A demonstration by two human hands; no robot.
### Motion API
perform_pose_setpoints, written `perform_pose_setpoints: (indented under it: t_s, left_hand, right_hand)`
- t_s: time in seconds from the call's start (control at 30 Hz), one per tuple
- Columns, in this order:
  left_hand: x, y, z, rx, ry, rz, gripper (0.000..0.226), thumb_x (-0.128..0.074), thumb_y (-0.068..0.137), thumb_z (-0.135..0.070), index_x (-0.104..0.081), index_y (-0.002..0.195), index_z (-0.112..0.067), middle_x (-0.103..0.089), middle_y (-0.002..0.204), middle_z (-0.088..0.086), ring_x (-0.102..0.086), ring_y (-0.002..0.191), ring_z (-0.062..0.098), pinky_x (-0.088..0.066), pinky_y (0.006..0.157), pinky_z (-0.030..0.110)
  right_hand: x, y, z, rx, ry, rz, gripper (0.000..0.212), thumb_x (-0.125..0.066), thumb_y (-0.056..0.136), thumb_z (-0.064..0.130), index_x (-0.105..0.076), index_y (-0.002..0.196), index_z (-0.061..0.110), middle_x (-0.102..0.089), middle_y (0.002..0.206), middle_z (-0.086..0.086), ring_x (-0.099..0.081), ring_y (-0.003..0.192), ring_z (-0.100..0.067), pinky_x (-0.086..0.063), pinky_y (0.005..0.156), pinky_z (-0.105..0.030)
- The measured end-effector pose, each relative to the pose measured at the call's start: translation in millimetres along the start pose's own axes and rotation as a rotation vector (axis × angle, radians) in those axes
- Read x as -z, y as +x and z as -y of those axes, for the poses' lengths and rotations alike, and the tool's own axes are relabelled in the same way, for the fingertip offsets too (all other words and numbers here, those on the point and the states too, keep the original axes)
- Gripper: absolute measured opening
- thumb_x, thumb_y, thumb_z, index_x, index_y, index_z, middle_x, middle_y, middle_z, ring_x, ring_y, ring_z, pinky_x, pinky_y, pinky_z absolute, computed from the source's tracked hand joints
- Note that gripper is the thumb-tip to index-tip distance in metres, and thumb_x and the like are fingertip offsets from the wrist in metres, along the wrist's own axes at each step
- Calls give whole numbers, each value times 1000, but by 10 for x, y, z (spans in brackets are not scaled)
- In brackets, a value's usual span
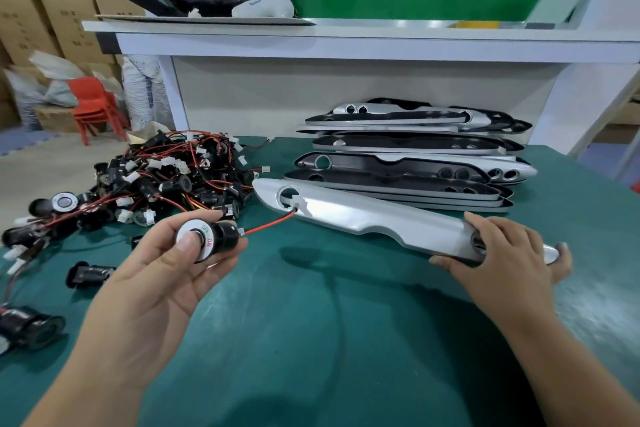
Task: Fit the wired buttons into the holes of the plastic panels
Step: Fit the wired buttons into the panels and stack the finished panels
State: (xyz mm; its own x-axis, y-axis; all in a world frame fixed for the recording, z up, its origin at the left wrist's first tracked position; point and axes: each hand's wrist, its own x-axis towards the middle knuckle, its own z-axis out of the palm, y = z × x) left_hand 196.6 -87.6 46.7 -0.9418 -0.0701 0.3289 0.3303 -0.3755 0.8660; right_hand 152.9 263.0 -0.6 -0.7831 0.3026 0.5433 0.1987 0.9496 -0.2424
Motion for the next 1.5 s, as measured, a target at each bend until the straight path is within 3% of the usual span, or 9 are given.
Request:
perform_pose_setpoints:
  t_s: [0.2,0.47,0.53,0.6,0.73,0.87,1.07,1.27,1.5]
  left_hand:
    - [-42,137,110,26,29,-90,21,-50,83,-19,-67,94,-17,-71,91,7,-70,87,25,-58,79,31]
    - [-174,357,384,-215,888,-268,23,-63,89,-34,-62,81,-56,-32,137,-21,-24,130,10,-24,103,27]
    - [-192,433,427,-146,852,-335,20,-63,79,-49,-57,95,-57,-21,147,-16,-18,135,14,-20,103,27]
    - [-174,523,472,-36,716,-341,61,-63,67,-56,-43,124,-53,-15,152,-9,-19,137,13,-19,104,29]
    - [-226,719,603,104,210,-314,104,-79,67,-22,-13,145,-40,-27,152,5,-35,134,16,-31,111,37]
    - [-381,846,799,177,-26,-343,66,-69,80,0,-36,132,-22,-63,108,0,-62,82,10,-51,64,21]
    - [-434,830,960,116,62,-206,56,-74,69,-7,-47,115,-22,-63,87,-8,-59,82,12,-47,81,27]
    - [-625,712,981,79,-18,-69,38,-62,82,-5,-50,106,-31,-66,79,-15,-61,69,3,-46,65,18]
    - [-705,571,924,139,-85,-1,31,-44,95,-2,-49,113,-27,-60,107,7,-59,87,16,-47,80,31]
  right_hand:
    - [61,-29,64,113,82,-55,87,-48,56,82,-59,124,29,-56,119,4,-38,118,-16,-8,109,-59]
    - [103,-75,149,229,160,-108,92,-37,56,85,-66,116,21,-61,111,-1,-41,110,-14,-18,105,-63]
    - [104,-70,135,209,168,-116,90,-42,54,82,-66,116,21,-61,112,-1,-42,111,-14,-17,107,-61]
    - [104,-60,117,182,179,-119,89,-44,52,80,-66,116,22,-61,114,0,-43,113,-16,-15,109,-58]
    - [95,-24,35,91,212,-81,90,-59,47,84,-64,118,28,-58,119,1,-40,118,-15,-10,111,-53]
    - [85,9,-42,30,199,50,86,-50,47,80,-59,121,35,-54,123,6,-36,123,-14,-10,111,-51]
    - [118,-98,-143,97,-107,395,106,-22,40,97,-33,134,49,-39,132,14,-27,129,-14,-2,110,-57]
    - [234,-138,328,309,186,209,77,-43,70,79,-43,135,38,-49,126,8,-43,122,-19,-18,111,-54]
    - [204,-34,1147,570,380,163,41,-54,92,42,-51,132,38,-52,131,15,-47,123,-13,-27,106,-47]
